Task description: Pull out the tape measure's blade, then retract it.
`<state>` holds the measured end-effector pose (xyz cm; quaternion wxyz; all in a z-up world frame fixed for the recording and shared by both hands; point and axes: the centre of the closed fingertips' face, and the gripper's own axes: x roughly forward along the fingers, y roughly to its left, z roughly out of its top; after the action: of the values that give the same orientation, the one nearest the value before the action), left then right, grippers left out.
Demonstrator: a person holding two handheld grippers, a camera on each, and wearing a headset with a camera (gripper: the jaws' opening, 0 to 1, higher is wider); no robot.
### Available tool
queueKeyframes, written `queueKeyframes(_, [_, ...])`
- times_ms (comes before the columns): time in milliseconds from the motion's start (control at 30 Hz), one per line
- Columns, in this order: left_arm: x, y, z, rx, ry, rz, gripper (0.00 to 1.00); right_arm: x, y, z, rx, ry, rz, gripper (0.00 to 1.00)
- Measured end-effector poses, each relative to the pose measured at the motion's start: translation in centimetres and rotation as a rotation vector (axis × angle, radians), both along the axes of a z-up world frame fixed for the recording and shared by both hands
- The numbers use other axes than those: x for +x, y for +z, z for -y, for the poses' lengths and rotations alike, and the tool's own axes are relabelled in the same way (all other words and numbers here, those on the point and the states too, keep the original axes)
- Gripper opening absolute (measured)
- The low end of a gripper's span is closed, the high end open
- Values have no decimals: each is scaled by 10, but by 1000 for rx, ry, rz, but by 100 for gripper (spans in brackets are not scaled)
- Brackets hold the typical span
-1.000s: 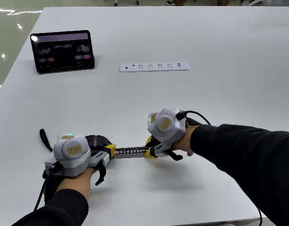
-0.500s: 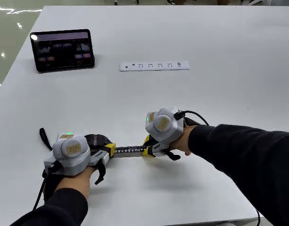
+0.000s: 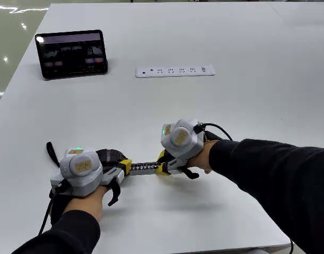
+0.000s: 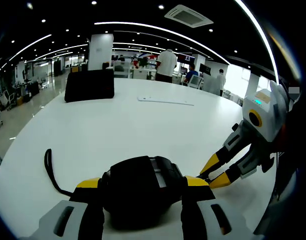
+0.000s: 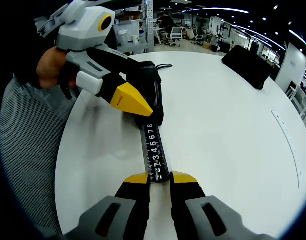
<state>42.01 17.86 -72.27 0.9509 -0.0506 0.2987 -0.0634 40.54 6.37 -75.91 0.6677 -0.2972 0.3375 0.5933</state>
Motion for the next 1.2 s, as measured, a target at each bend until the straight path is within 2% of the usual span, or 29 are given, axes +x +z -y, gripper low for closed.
queueKeyframes(1200, [-1,0,-1,-11,-3,-3,58,0,-1,-23,45,-7,-9,11])
